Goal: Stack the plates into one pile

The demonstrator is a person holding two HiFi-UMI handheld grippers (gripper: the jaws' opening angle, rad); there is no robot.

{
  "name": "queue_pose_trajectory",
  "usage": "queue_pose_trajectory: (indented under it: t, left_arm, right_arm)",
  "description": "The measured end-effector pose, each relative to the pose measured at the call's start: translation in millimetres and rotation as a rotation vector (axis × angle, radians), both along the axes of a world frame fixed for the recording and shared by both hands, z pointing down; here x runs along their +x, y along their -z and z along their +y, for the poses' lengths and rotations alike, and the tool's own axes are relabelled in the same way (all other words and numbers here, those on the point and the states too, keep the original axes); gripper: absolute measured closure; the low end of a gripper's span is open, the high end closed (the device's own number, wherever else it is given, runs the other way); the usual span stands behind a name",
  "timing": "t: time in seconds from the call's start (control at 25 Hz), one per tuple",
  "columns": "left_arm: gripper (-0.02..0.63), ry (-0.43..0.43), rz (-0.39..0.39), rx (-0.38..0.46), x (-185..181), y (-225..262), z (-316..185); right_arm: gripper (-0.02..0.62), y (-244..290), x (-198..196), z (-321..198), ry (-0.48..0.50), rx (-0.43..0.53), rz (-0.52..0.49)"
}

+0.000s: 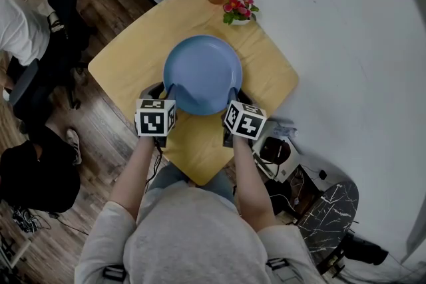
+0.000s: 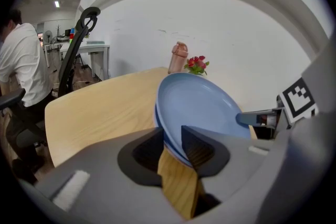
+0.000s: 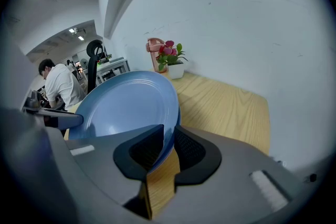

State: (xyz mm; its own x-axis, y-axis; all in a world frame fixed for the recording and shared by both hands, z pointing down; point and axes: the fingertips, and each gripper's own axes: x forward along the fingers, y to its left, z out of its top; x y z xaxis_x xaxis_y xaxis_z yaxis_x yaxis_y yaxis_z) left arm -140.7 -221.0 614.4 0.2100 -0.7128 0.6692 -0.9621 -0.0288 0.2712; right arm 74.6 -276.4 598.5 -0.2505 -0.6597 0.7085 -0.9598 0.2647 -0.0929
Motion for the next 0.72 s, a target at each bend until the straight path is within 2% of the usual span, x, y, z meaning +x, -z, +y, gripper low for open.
queue_pose_trajectory:
  t: [0.2, 0.36, 0.72]
  left_arm:
    - [0.437, -0.052, -0.024, 0.020, 2, -2, -1]
    - [0.411, -0.078, -0.037, 0.048, 5, -3, -1]
    - [0.408, 0.016, -0.087, 0.163, -10, 27, 1]
  right_arm:
    - [0.543, 0, -2, 0, 0.018, 0.013, 0.047]
    - [0.531, -1, -3, 0, 0.028, 0.015, 0.036]
    - [0.523, 11, 3, 5, 0.054, 0.063, 0.008]
